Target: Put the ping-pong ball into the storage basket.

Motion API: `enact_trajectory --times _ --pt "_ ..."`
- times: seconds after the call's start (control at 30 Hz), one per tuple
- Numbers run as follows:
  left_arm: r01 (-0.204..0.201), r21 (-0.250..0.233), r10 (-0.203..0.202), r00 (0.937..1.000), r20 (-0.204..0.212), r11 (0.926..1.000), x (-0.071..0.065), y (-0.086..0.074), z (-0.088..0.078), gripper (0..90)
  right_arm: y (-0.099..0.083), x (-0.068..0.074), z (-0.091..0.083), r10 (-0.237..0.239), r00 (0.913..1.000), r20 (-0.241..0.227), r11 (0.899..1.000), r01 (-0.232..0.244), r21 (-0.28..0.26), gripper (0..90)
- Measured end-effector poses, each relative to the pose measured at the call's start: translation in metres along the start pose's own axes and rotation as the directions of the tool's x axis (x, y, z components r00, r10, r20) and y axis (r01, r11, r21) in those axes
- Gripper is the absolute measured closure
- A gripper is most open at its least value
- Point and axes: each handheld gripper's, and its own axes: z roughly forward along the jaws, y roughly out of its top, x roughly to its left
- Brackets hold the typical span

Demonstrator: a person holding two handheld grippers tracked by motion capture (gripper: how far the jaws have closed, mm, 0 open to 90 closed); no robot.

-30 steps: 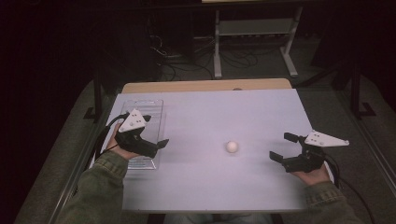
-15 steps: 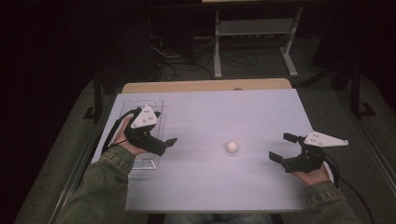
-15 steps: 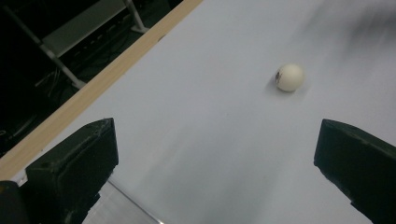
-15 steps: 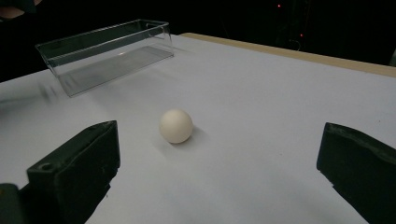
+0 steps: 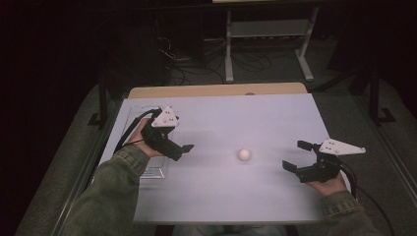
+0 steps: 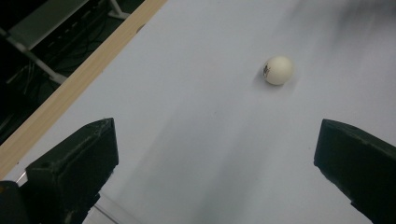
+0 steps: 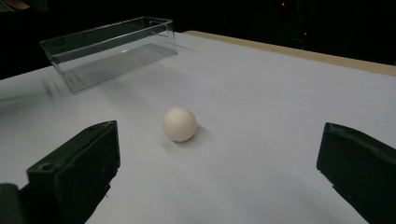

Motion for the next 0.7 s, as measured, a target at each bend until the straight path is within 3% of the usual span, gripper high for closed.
enact_trajectory --times 0.7 --pt "-0.043 0.056 0.040 0.9982 0.044 0.9975 0.002 0.026 0.024 0.0 0.000 0.000 0.001 -0.002 0.9999 -0.013 1.000 0.002 0.004 0.0"
